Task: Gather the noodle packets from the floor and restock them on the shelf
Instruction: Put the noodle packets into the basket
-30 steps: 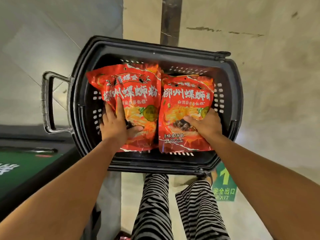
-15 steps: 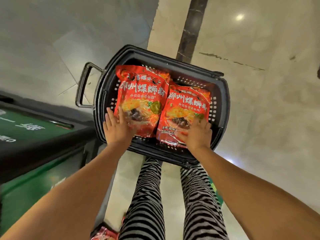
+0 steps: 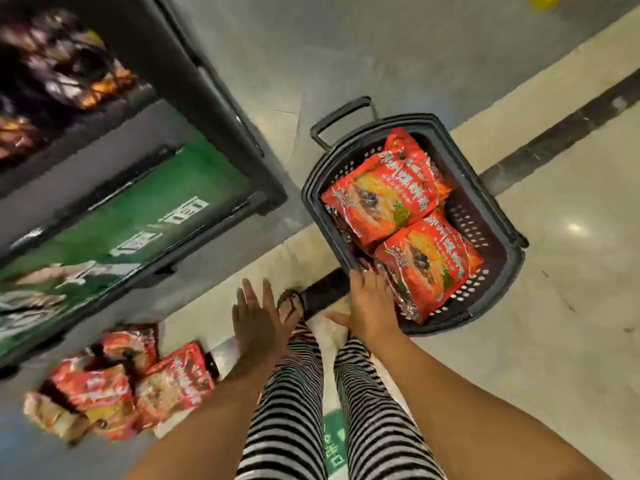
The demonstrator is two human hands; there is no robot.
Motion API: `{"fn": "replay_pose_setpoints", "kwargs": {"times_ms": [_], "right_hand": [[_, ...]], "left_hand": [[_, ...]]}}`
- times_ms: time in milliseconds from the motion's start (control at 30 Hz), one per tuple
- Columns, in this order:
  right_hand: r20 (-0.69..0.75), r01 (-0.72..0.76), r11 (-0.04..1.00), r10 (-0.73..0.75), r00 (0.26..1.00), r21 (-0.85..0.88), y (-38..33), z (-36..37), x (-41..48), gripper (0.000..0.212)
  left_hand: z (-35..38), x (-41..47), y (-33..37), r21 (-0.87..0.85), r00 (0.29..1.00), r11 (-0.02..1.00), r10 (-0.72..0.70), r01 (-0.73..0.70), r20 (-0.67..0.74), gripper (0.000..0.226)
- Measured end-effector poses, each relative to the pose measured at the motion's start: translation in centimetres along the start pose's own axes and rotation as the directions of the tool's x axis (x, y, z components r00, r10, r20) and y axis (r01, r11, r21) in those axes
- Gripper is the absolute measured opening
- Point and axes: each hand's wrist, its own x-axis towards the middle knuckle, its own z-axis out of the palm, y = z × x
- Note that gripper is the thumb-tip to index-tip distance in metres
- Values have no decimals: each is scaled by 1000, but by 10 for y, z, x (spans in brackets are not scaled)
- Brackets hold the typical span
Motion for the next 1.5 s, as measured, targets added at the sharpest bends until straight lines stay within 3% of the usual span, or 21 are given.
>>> {"fn": "replay_pose_setpoints", "kwargs": {"times_ms": [133, 267, 533, 633, 767, 1000, 1100, 1300, 1400, 1500], "right_hand": [[61, 191, 964, -183, 981, -185, -53, 22, -8, 103], [116, 332, 893, -311, 943, -305, -117, 61, -15, 103], [293, 568, 740, -489, 822, -359, -281, 163, -72, 99], [372, 627, 671, -507, 778, -396, -335, 208, -99, 102], [451, 688, 581, -520, 725, -435, -393, 256, -116, 107], [511, 744, 453, -542, 667, -490, -451, 300, -114, 110], [562, 772, 350, -536, 630, -531, -472, 310, -104, 109], [668, 807, 168, -479, 569, -566, -525, 353, -59, 111], [720, 841, 32, -500, 481, -540, -557, 407, -10, 111], [733, 881, -7, -557, 390, -474, -589, 485, 48, 114]], "left_hand": [[17, -44, -71, -83, 989, 989, -114, 122, 91, 94], [47, -76, -144, -241, 968, 937, -240, 252, 79, 98], [83, -154, -299, -383, 906, 821, -400, 423, 142, 95], [96, -190, -358, -387, 831, 736, -515, 555, 212, 106], [133, -221, -425, -398, 755, 646, -606, 651, 252, 95], [162, -238, -482, -496, 684, 514, -682, 700, 258, 91], [172, -237, -491, -553, 646, 433, -711, 712, 277, 92], [208, -201, -516, -654, 547, 229, -768, 721, 334, 98], [253, -154, -545, -665, 472, 132, -803, 735, 363, 100], [321, -103, -579, -669, 394, 69, -850, 740, 349, 103]]}}
